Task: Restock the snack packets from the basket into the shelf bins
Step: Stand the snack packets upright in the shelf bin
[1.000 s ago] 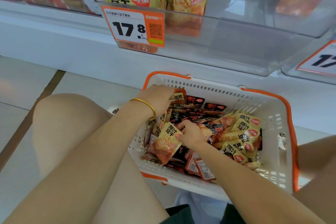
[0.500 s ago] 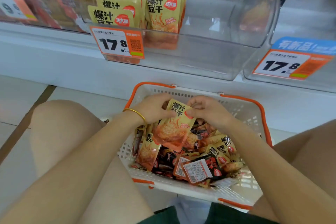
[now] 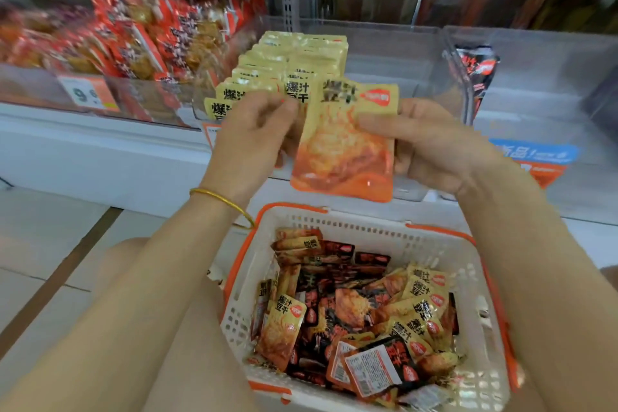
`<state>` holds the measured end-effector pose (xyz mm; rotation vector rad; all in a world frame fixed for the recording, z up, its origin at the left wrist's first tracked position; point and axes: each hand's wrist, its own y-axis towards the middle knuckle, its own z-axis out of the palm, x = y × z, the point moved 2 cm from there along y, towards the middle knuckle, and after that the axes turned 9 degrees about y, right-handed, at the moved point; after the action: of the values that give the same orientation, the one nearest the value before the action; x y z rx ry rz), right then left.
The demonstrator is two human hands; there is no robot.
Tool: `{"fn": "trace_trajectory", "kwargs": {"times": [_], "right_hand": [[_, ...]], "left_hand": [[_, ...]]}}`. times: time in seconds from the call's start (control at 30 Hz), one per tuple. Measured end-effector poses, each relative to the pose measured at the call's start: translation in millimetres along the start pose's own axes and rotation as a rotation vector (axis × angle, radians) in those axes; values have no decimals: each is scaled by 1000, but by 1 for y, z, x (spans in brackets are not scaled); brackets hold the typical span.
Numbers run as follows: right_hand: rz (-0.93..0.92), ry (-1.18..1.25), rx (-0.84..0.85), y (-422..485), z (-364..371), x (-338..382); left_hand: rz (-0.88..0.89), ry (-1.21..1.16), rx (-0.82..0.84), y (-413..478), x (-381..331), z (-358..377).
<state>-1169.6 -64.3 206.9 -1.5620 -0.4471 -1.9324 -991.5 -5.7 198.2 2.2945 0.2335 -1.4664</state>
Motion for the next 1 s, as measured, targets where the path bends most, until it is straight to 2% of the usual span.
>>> {"fn": "trace_trajectory", "kwargs": {"times": [0.07, 0.13, 0.2, 0.33, 0.47, 0.5, 0.63, 0.87, 1.0], "right_hand": [[-99, -56, -100, 22, 1, 26], [-171, -166, -219, 47, -2, 41], [-179, -291, -289, 71, -4, 42], [28, -498, -290, 110, -6, 6], [78, -1043, -353, 126, -6, -9], [91, -1089, -362, 127, -6, -9], [98, -1018, -354, 135, -6, -13], [106, -1044, -312, 134, -6, -15], [69, -1009, -365, 111, -7, 7]], "left_hand": [[192, 187, -206, 12, -6, -11], [342, 543, -260, 25, 0, -15], [396, 833, -206, 37, 16, -12], [364, 1067, -47, 45, 38, 0], [351, 1141, -44, 42, 46, 6], [347, 1153, -43, 42, 47, 6], [361, 1155, -51, 44, 49, 6], [386, 1135, -60, 41, 47, 5], [561, 978, -172, 23, 32, 2]]}}
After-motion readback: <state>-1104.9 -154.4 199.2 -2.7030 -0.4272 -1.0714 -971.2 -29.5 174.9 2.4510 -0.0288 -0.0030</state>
